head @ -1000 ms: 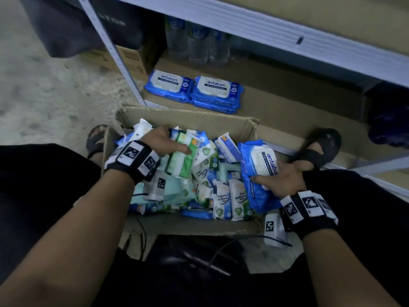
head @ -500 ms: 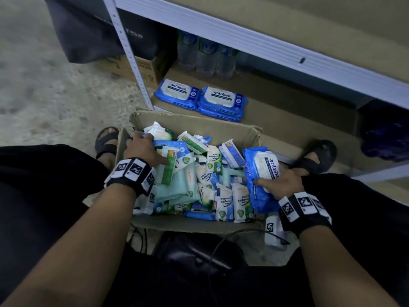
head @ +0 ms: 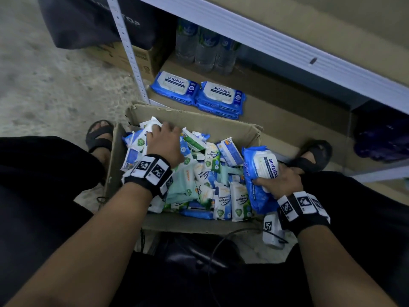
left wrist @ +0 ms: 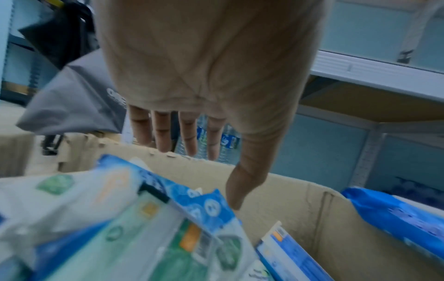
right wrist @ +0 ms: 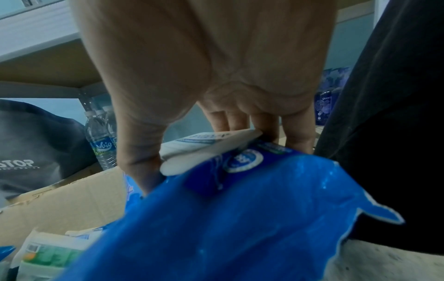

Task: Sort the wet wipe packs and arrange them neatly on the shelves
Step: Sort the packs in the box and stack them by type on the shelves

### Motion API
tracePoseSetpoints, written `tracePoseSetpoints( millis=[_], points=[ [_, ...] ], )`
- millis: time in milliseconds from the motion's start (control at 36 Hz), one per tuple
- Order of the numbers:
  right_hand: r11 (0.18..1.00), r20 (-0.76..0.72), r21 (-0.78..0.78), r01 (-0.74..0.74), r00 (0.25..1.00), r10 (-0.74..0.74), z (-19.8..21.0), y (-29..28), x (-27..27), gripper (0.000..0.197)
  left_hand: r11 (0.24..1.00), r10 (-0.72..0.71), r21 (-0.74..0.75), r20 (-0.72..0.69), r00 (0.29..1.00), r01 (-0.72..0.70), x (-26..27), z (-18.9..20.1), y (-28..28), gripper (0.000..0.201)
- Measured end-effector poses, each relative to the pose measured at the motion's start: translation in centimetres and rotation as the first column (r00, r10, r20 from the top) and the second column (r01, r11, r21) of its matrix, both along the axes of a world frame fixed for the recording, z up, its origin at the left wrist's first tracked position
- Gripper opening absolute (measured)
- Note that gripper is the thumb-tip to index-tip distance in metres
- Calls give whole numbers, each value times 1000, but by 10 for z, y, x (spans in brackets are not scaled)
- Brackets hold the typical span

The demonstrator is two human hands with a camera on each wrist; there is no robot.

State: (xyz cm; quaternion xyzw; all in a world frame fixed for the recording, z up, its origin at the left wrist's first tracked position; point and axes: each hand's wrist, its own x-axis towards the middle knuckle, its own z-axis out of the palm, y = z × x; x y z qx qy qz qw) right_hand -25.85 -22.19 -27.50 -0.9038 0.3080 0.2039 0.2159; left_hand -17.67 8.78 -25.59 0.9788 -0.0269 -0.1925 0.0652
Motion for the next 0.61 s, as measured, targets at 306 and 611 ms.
tracePoseSetpoints(
  millis=[306,611],
  points=[
    [1000,-40,-4,-3,999,2,2,-2,-3,81,912,-405,-150,-185,895,382,-11,-61,-94,45],
    [988,-53,152,-20,998,28,-1,-10,2,71,970,94,-200,-218,971,-138,-10,-136,-120,74]
  ],
)
